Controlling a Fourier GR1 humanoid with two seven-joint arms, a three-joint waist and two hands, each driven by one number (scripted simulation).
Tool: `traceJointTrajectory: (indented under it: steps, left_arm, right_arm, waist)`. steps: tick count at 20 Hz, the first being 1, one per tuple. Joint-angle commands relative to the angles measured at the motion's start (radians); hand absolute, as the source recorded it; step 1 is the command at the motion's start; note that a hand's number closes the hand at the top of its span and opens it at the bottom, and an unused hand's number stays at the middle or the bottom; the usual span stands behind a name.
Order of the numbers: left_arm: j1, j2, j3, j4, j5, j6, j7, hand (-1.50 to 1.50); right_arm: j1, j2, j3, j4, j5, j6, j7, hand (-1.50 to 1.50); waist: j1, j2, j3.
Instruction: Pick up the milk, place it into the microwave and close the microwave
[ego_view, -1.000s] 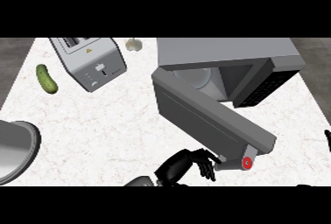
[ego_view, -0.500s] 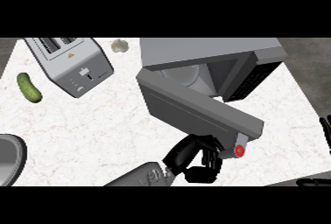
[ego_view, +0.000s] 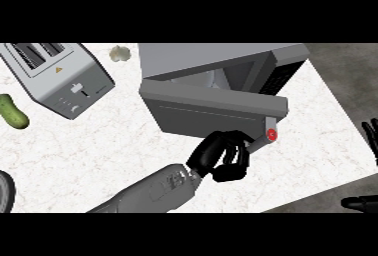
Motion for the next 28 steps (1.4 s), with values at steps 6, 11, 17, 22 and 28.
traceJointTrajectory:
  steps: [6, 11, 17, 22, 28]
  left_arm:
    - [-0.185, -0.019, 0.058, 0.031, 0.077, 0.042, -0.008, 1.5]
    - [-0.252, -0.019, 0.077, 0.071, 0.116, 0.057, 0.001, 1.5]
    - [-0.319, -0.019, 0.091, 0.117, 0.155, 0.069, 0.005, 1.5]
    - [-0.353, -0.019, 0.102, 0.146, 0.192, 0.086, 0.008, 1.5]
    - [-0.372, -0.018, 0.099, 0.174, 0.226, 0.102, 0.008, 1.5]
  right_arm:
    - [-0.065, -0.03, 0.018, -0.038, -0.04, 0.075, 0.017, -1.5]
    - [-0.107, -0.042, 0.015, -0.045, -0.083, 0.101, 0.045, -1.5]
    - [-0.135, -0.067, 0.041, -0.069, -0.101, 0.148, 0.072, -1.5]
    - [-0.16, -0.075, 0.071, -0.09, -0.137, 0.196, 0.108, -1.5]
    - [-0.204, -0.113, 0.11, -0.146, -0.125, 0.237, 0.142, -1.5]
  waist:
    - [-0.068, 0.01, -0.001]
    - [-0.09, 0.021, 0.002]
    - [-0.119, 0.025, 0.003]
    - [-0.14, 0.033, 0.005]
    - [-0.154, 0.031, 0.004]
